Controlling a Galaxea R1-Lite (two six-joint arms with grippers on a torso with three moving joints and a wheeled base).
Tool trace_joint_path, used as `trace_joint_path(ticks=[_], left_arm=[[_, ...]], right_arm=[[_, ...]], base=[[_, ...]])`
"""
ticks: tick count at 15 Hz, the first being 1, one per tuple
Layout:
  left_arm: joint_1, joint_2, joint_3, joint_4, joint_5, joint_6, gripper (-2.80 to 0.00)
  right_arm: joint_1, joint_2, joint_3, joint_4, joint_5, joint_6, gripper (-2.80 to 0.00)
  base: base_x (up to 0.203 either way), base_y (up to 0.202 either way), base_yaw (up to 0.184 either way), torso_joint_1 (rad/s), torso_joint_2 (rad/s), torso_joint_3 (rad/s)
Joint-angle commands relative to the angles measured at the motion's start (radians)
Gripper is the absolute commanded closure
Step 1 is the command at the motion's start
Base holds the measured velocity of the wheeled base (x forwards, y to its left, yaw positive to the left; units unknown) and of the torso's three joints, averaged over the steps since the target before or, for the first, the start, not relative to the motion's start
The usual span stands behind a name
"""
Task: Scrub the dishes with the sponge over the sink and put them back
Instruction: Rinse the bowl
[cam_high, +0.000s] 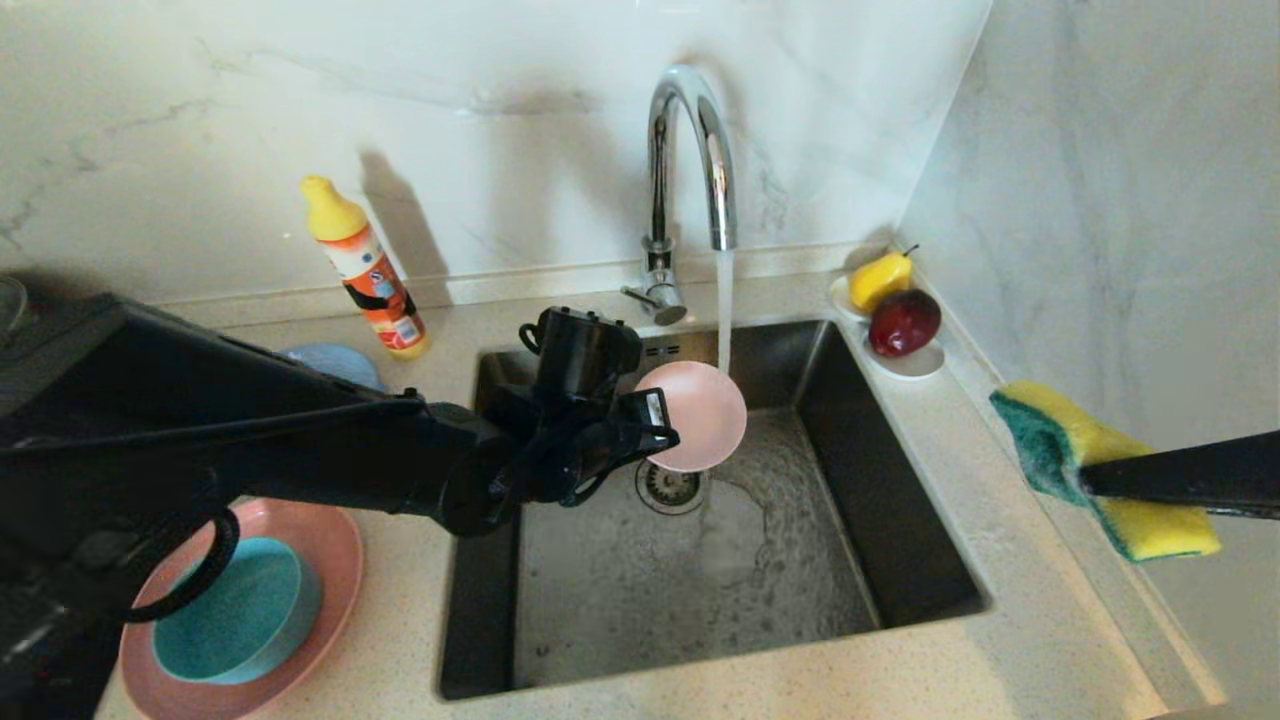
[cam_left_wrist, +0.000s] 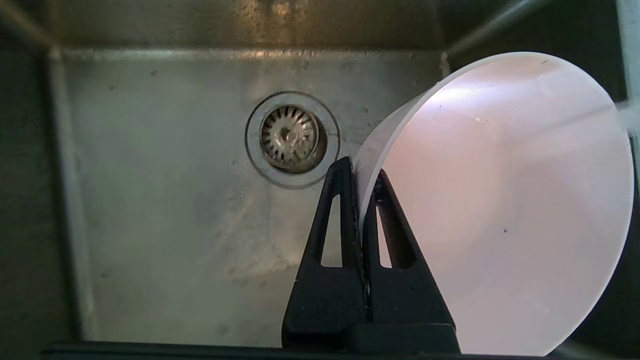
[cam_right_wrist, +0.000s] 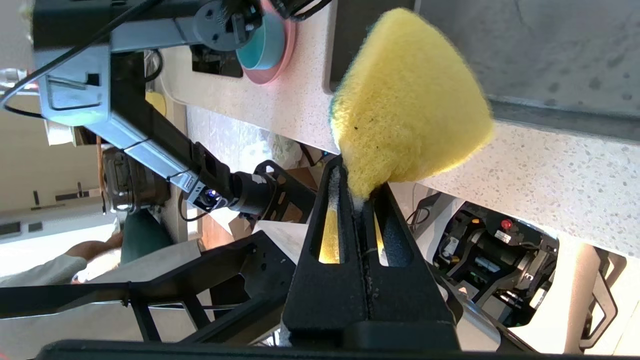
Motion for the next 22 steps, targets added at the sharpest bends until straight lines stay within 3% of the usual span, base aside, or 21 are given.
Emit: trace_joint_path(ticks=[1,7,15,19,22], left_arm=[[0.0,0.071,-0.064,0.0,-0.008,-0.004,0.0],[-0.003,0.135,-0.166,0.014,-0.02,-0.024,0.0],[-0.006,0.079,-0.101,0.039,-0.019,-0.054,0.0],[0.007,-0.03,-0.007,0.056,-0.007,-0.024,0.0],[0.042,-0.132,0.11,0.062,0.132,0.11,0.0]], right_arm=[[-0.018,-0.017,0.013,0.007,0.012,0.004,0.0],[-0.046,-0.031,0.031,0.006,0.026,0.002,0.0],[-0.047,-0.038,0.035,0.005,0.033,0.002,0.0],[-0.047,-0.049,0.04,0.01,0.043,0.004,0.0],[-0.047,-0.064,0.08,0.003,0.046,0.002,0.0]], base=[[0.0,0.0,0.0,0.0,0.0,0.0],[0.0,0.0,0.0,0.0,0.0,0.0],[0.0,0.0,0.0,0.0,0.0,0.0],[0.0,0.0,0.0,0.0,0.0,0.0],[0.0,0.0,0.0,0.0,0.0,0.0]])
